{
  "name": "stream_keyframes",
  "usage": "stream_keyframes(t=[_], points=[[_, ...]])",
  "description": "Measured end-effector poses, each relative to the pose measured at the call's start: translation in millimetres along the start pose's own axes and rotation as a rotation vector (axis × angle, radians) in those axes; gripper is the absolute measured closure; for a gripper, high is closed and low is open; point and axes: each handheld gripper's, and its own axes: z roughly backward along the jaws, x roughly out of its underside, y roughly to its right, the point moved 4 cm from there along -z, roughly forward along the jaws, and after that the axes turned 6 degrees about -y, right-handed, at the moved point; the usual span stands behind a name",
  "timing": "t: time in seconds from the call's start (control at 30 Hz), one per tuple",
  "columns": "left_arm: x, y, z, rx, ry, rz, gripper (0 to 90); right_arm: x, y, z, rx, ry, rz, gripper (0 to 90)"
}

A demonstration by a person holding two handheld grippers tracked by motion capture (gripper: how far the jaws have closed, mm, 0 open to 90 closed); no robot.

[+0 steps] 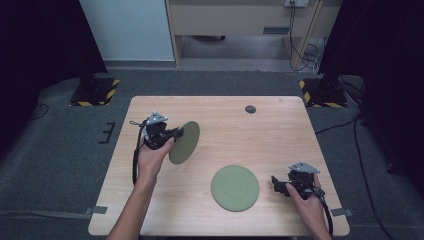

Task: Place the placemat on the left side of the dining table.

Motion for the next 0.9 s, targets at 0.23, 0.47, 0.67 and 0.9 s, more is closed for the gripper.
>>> stream_keyframes(t=[0.23, 0.47, 0.67, 0.9], points=[[4.1, -8.5, 4.9, -0.011, 0.009, 0.013, 85.0, 0.3, -0.2, -0.4, 0.002, -0.001, 0.002, 4.2], [4.6, -13.0, 8.0, -0.017, 0.021, 0.025, 85.0, 0.5, -0.2, -0.5, 0.001, -0.002, 0.002, 4.2], [4.7, -13.9, 8.8, -0.019, 0.022, 0.025, 85.0, 0.8, -1.1, -0.8, -0.003, -0.006, 0.005, 4.2], [5.5, -16.6, 10.7, -0.025, 0.029, 0.035, 84.9, 0.9, -0.8, -0.6, -0.003, -0.006, 0.006, 4.2]])
